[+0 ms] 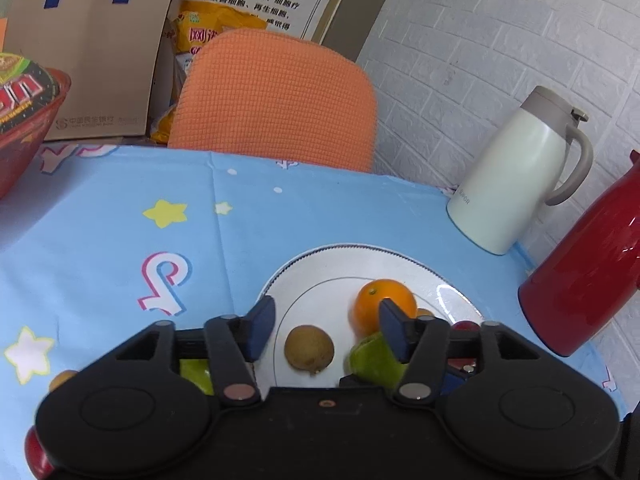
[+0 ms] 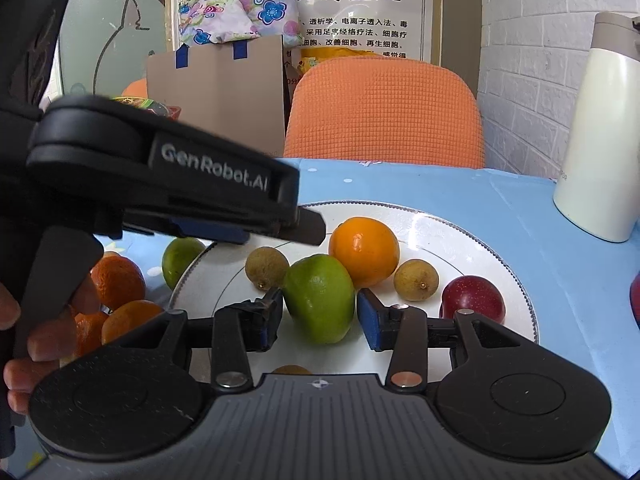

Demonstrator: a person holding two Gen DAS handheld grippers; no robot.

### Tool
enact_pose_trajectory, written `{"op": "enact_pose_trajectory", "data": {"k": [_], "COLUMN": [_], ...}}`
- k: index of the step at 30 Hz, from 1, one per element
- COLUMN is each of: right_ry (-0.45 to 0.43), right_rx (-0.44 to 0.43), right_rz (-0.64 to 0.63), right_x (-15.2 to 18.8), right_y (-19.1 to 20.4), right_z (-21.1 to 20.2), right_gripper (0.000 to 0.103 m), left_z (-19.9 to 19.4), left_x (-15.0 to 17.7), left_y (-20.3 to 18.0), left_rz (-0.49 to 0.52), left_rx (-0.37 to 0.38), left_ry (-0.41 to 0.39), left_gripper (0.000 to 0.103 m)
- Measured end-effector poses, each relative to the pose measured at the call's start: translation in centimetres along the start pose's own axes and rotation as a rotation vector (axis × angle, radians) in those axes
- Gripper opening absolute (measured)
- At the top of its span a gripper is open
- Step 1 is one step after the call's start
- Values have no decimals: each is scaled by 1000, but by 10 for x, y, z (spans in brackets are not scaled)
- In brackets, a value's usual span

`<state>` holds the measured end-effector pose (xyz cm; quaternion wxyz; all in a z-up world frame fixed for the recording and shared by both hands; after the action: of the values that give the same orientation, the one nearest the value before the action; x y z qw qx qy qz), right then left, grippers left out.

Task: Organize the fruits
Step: 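Open the right tool to drop the green mango onto the plate, then withdraw both open tools from the plate toward the fruit cluster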

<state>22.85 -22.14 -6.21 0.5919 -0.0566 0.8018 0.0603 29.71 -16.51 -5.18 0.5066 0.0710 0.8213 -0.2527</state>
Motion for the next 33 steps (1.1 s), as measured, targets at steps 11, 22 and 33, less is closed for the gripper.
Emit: {"op": "enact_pose_trajectory", "data": {"k": [11, 22, 33], "right_ry": [-64, -100, -134], "right_rx": [23, 17, 20], "right_rz": [-33, 21, 68], "right_x": [-10, -1, 21], "right_y": [3, 17, 46], "right_z": [-35, -97, -136], "right_gripper": [103, 103, 103], "left_z": [-38, -137, -214], "left_x": [-17, -12, 38], "left_y": [-14, -19, 34], "left_rz": [4, 19, -46], "left_rx": [-24, -37, -180], "left_ry": [-66, -175, -191], "left_gripper": [103, 103, 103]}}
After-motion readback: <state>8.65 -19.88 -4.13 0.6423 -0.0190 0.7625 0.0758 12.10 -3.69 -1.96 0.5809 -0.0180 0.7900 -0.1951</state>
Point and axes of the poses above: each gripper's, at about its wrist camera, not at the fingertips, and z roughly the way its jaws point, y to its left, x to its underside, the point moved 9 cm from there along z, roughly the way its jaws point, and after that the axes turned 15 degrees about -y, right-handed, at the moved point
